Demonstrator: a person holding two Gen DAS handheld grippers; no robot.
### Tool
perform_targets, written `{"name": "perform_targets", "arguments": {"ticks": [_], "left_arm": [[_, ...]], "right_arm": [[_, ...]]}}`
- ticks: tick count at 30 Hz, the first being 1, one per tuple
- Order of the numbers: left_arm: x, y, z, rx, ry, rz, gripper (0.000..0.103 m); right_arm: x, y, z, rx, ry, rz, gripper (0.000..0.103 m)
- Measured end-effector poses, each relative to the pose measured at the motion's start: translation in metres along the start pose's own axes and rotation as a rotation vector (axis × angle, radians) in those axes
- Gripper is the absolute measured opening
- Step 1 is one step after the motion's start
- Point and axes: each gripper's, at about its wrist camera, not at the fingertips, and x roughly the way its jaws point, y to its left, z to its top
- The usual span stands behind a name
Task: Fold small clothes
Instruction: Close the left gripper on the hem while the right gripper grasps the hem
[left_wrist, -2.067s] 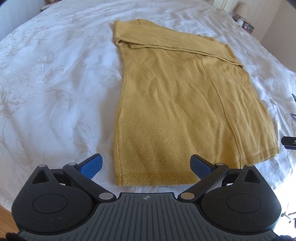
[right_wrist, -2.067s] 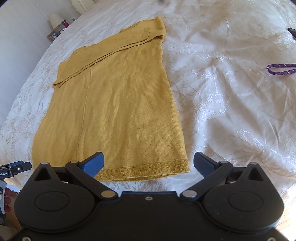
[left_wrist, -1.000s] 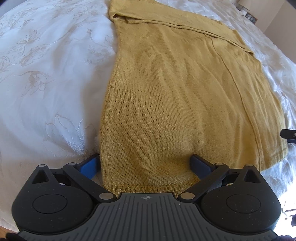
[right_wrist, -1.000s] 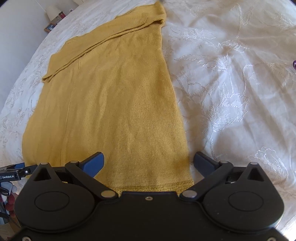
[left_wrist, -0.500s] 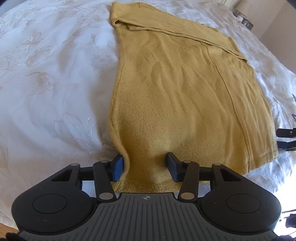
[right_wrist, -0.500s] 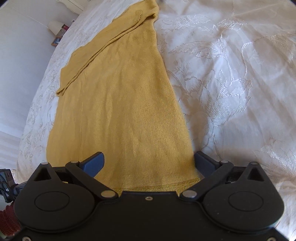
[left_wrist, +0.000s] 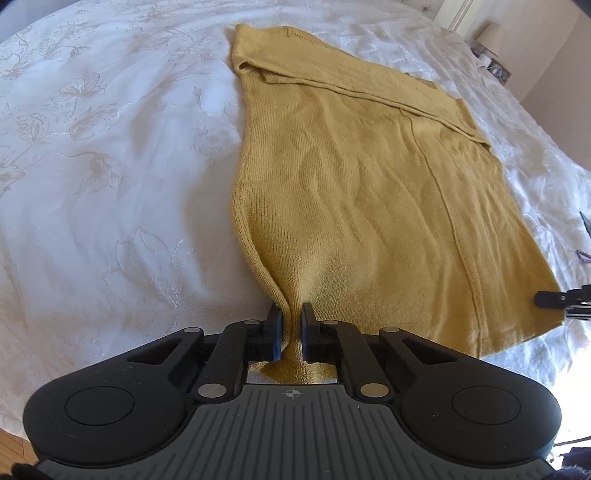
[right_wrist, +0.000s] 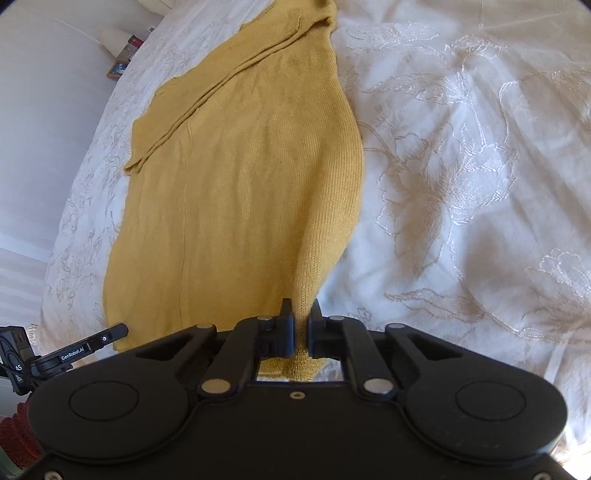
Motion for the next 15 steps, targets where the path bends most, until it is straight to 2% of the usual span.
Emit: {"name": "perform_targets", "arguments": {"ticks": [8, 12, 15], "left_arm": [[-0.029, 0.007, 0.013, -0.100, -0.098, -0.054, 0.008], [-0.033, 0.014, 0.016, -0.146, -0.119, -0.066, 0.008], [-0.031, 0.019, 0.012, -0.149, -0.097, -0.069, 0.008]], "right_arm": [[-0.021, 0.025, 0.008, -0.023, -0.102, 0.077, 0.013], [-0.020, 0.027, 0.012, -0.018, -0.113, 0.062, 0.013], [-0.020, 0.017, 0.009, -0.014, -0.091, 0.030, 0.013]]}}
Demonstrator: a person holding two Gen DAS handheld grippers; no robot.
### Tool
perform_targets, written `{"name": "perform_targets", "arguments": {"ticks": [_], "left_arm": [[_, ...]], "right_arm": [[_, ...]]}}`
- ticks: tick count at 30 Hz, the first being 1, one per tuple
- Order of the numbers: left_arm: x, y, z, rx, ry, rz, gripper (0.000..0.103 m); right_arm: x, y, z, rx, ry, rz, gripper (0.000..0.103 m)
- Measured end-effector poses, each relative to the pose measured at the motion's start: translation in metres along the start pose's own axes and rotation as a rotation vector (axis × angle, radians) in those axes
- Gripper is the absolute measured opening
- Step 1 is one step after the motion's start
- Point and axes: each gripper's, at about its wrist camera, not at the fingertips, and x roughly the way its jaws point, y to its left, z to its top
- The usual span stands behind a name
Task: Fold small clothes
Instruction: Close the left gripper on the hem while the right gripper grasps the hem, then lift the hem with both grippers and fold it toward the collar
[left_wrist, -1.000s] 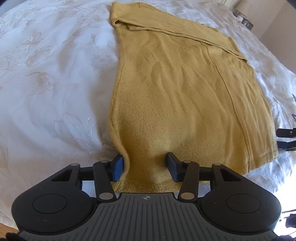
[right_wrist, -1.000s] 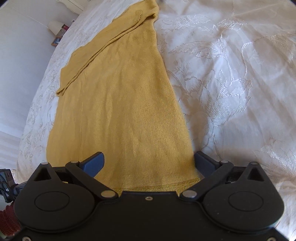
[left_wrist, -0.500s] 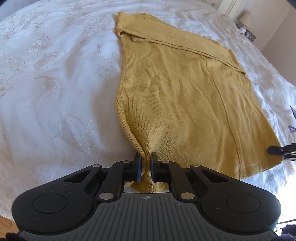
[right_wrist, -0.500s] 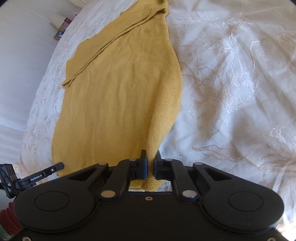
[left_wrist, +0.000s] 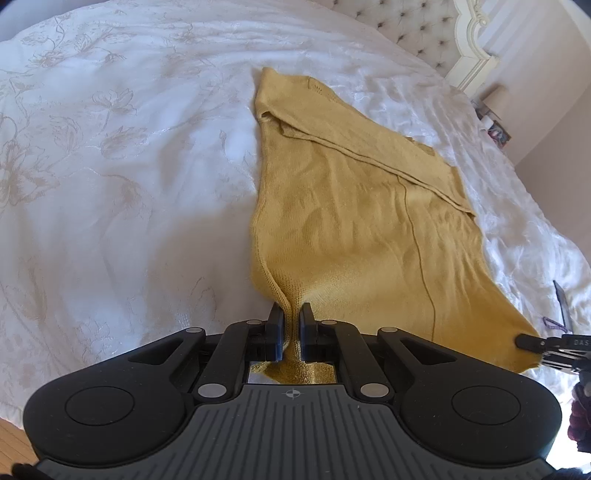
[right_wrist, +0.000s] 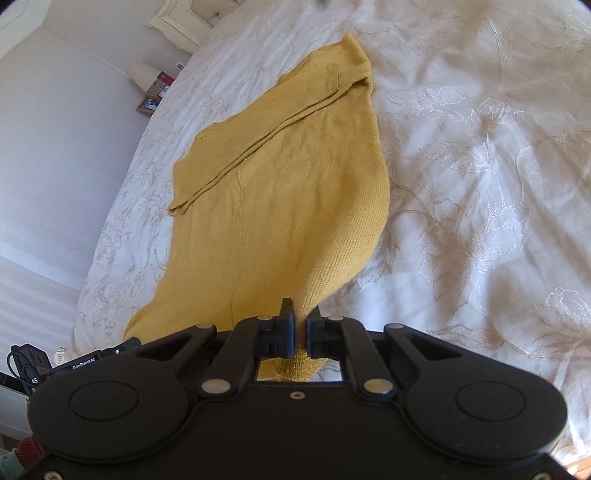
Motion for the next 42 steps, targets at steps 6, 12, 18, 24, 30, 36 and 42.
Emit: {"name": "perform_targets", "arguments": {"ticks": [6, 12, 18, 24, 30, 36, 42], "left_arm": [[0.006, 0.009, -0.015, -0.009, 0.047, 0.023, 0.010], [0.013, 0.025, -0.021, -0.037, 0.068, 0.070, 0.010], [0.027, 0.023, -0.018, -0.002, 0.097, 0.073, 0.023], [0.039, 0.017, -0.018, 0.030, 0.118, 0.059, 0.038], [0.027, 0.020, -0.016, -0.021, 0.107, -0.040, 0.003], [-0.010, 0.021, 0.012, -0.121, 0.006, -0.106, 0.003], [-0.027, 0.006, 0.070, -0.094, -0.086, -0.152, 0.003]], "right_arm": [[0.002, -0.020, -0.010, 0.019, 0.046, -0.073, 0.013], [0.005, -0.020, -0.009, 0.004, 0.069, -0.091, 0.013], [0.011, -0.014, -0.009, -0.007, 0.083, -0.092, 0.013], [0.014, -0.016, -0.009, -0.004, 0.092, -0.103, 0.014], [0.013, -0.016, -0.008, 0.014, 0.086, -0.075, 0.014], [-0.010, -0.007, 0.004, 0.060, -0.010, 0.016, 0.013], [-0.022, 0.011, 0.039, 0.055, -0.107, 0.075, 0.013]]}}
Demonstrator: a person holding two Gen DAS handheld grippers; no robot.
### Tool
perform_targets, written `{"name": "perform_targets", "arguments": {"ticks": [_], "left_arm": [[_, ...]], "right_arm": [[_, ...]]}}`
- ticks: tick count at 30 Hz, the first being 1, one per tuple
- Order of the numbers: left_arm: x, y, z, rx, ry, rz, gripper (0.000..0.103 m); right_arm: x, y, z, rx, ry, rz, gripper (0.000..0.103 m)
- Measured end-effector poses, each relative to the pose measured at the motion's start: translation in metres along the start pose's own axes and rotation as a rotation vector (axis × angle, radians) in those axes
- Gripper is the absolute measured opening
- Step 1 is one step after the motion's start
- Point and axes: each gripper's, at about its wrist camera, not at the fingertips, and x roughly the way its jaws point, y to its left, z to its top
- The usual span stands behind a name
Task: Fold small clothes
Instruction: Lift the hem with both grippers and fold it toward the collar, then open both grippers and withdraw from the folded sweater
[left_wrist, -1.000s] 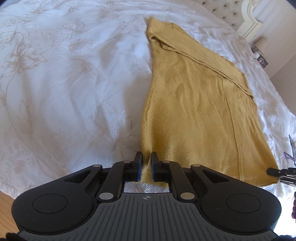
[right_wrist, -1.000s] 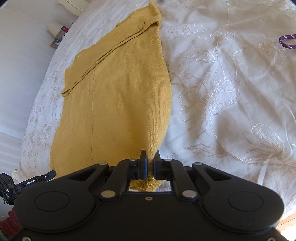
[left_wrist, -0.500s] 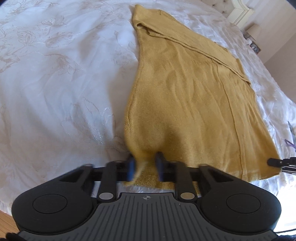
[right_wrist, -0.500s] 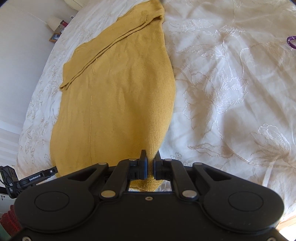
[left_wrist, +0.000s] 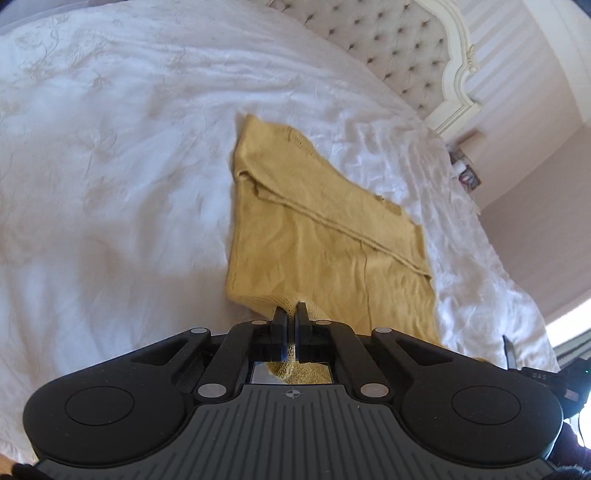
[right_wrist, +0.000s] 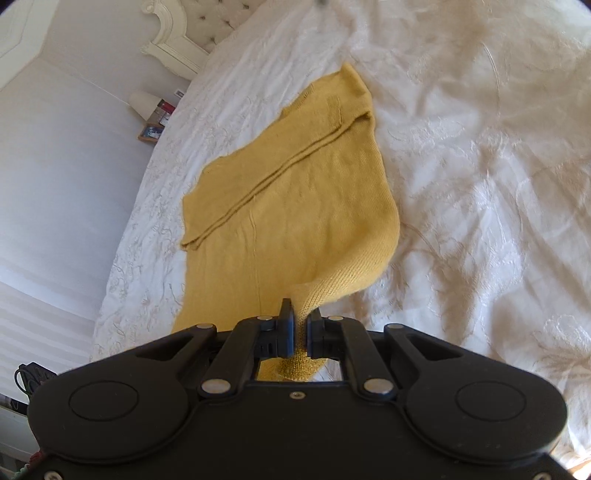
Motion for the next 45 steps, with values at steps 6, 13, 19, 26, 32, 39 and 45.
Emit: {"name": "perform_targets", "arguments": {"ticks": [6, 13, 19, 26, 32, 39, 45], "left_arm": [[0.019, -0.013, 0.055, -0.003, -0.070, -0.030, 0.003], [0.058, -0.017, 0.113, -0.013, -0.111, -0.040, 0.003], [0.104, -0.011, 0.154, 0.003, -0.099, -0.025, 0.003], [0.151, 0.004, 0.188, -0.010, -0.068, 0.000, 0.003], [0.189, 0.017, 0.204, -0.015, -0.008, 0.035, 0.003], [0.219, 0.032, 0.213, -0.023, 0.042, 0.079, 0.008], [0.223, 0.039, 0.231, -0.031, -0.018, 0.118, 0.029]], "right_arm": [[0.015, 0.017, 0.044, 0.026, -0.080, 0.037, 0.013], [0.051, 0.032, 0.107, 0.042, -0.135, 0.034, 0.013], [0.098, 0.028, 0.153, 0.060, -0.138, -0.019, 0.013], [0.145, 0.023, 0.186, 0.082, -0.103, -0.095, 0.013], [0.176, 0.018, 0.202, 0.111, -0.063, -0.167, 0.015], [0.194, 0.012, 0.216, 0.136, -0.046, -0.224, 0.022], [0.198, 0.005, 0.228, 0.156, -0.086, -0.224, 0.062]]}}
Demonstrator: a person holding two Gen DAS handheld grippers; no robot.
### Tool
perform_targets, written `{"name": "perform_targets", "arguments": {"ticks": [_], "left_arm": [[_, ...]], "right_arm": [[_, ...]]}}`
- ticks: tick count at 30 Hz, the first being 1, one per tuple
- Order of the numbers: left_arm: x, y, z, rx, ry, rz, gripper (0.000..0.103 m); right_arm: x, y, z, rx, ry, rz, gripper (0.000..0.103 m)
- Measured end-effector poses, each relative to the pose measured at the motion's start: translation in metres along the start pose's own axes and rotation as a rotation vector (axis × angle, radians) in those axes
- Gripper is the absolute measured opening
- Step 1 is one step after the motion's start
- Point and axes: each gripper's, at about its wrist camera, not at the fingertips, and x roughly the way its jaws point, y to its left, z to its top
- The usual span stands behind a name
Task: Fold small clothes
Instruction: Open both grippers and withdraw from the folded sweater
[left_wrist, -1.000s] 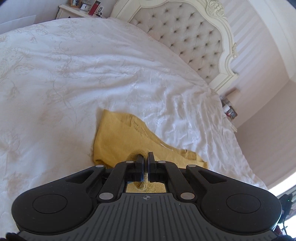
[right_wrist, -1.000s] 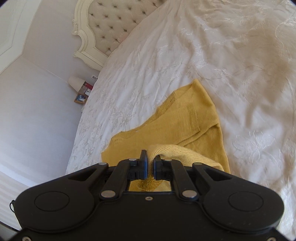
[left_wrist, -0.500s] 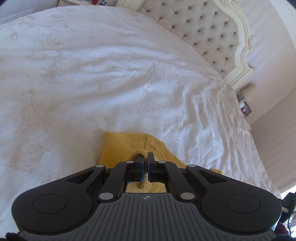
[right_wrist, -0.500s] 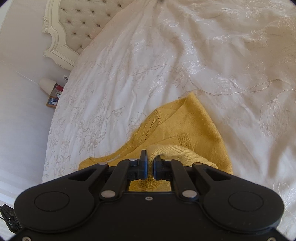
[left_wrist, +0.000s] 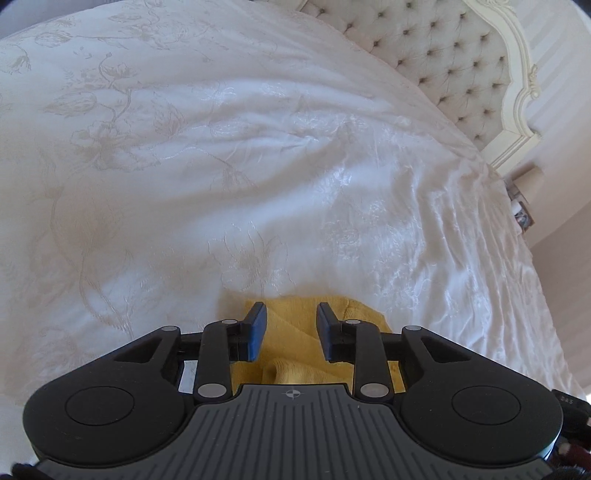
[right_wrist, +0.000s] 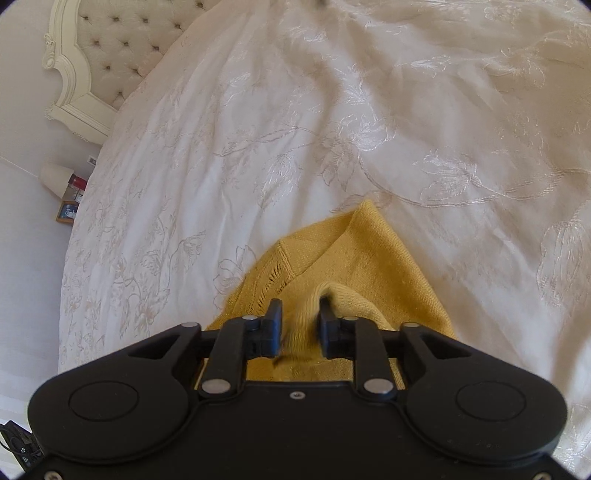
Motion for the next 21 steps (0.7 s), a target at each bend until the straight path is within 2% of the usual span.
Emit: {"name": "perform_targets", "arguments": {"ticks": [2, 7, 9, 14, 18, 21], "left_arm": [[-0.003, -0.001, 0.007, 0.008, -0.012, 0.019, 0.030], [-0.025, -0.018, 0.004, 0.072, -0.046, 0.025, 0.033], [-0.032, -0.029, -0.008, 0.107, -0.043, 0.025, 0.039], [-0.044, -0.057, -0.057, 0.180, 0.001, 0.052, 0.040], [-0.043, -0.073, -0.093, 0.200, 0.057, 0.065, 0.040], [-0.036, -0.080, -0.108, 0.206, 0.083, 0.076, 0.040]], "right_arm": [[-0.002, -0.001, 0.004, 0.006, -0.022, 0.012, 0.069], [-0.017, 0.004, 0.012, -0.022, -0.066, 0.019, 0.069], [-0.023, 0.014, 0.010, -0.119, -0.055, 0.024, 0.069], [-0.032, 0.038, -0.018, -0.434, 0.007, 0.003, 0.069], [-0.039, 0.042, -0.045, -0.550, 0.048, 0.024, 0.069], [-0.036, 0.038, -0.063, -0.609, 0.105, 0.026, 0.068]]}}
